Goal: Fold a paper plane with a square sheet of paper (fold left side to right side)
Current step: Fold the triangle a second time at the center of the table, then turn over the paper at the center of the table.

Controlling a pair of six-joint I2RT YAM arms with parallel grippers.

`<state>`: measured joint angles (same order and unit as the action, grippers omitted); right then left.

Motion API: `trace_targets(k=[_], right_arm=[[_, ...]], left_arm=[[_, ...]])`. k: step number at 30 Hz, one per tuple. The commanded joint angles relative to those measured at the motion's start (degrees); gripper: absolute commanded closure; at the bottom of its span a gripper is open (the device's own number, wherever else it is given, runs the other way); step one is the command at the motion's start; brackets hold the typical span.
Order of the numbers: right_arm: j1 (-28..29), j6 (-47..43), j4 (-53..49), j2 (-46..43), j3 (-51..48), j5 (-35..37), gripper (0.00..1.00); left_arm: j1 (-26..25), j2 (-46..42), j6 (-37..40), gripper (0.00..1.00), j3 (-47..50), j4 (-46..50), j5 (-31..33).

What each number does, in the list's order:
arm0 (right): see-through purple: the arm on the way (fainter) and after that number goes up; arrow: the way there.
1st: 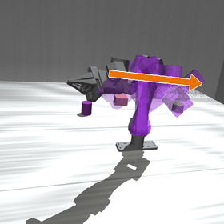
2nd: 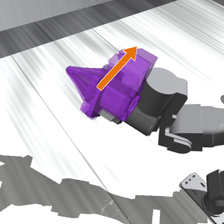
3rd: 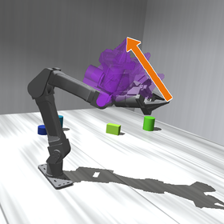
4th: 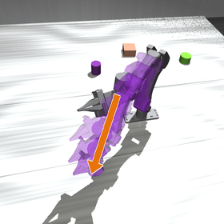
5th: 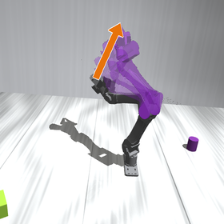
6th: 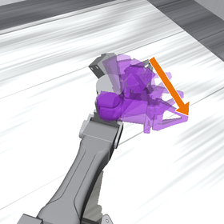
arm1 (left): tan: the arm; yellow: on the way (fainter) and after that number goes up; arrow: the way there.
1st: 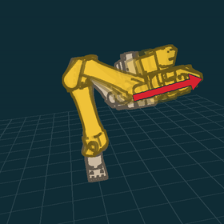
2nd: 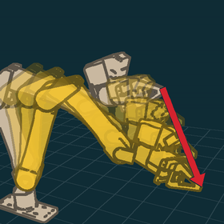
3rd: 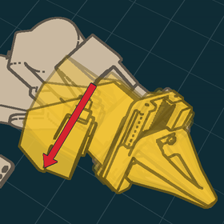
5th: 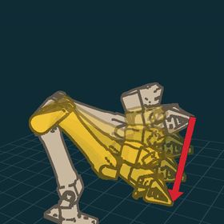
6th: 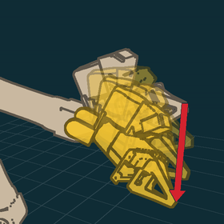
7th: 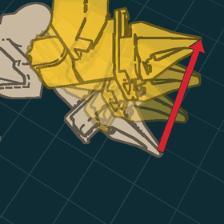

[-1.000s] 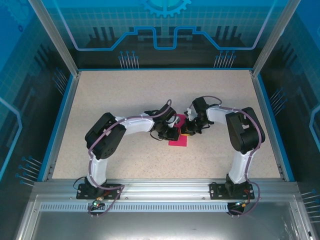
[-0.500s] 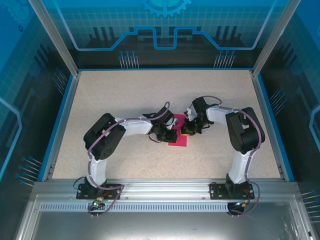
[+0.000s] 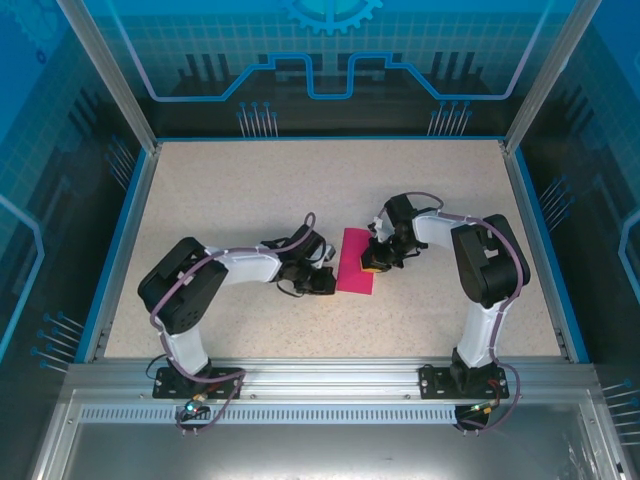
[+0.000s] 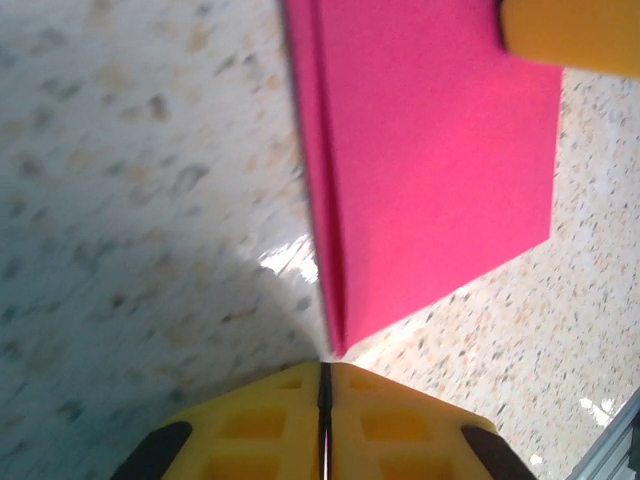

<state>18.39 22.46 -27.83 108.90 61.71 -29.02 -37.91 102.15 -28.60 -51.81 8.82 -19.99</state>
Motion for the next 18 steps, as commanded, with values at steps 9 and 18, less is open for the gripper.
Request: trace_targets(k=[9,18], right_arm=[[-2.92,1.55,4.66,-12.20,-4.95,2.88,0.53],[-6.82,0.84,5.51,-18.53,-10.99,2.45,0.33]], left_arm=[[3.54,-4.24,-0.18,0.71,-0.96,-2.19,-4.07],[3.87,4.33,0.36,0.56,-10.03,-5.50,-5.31]])
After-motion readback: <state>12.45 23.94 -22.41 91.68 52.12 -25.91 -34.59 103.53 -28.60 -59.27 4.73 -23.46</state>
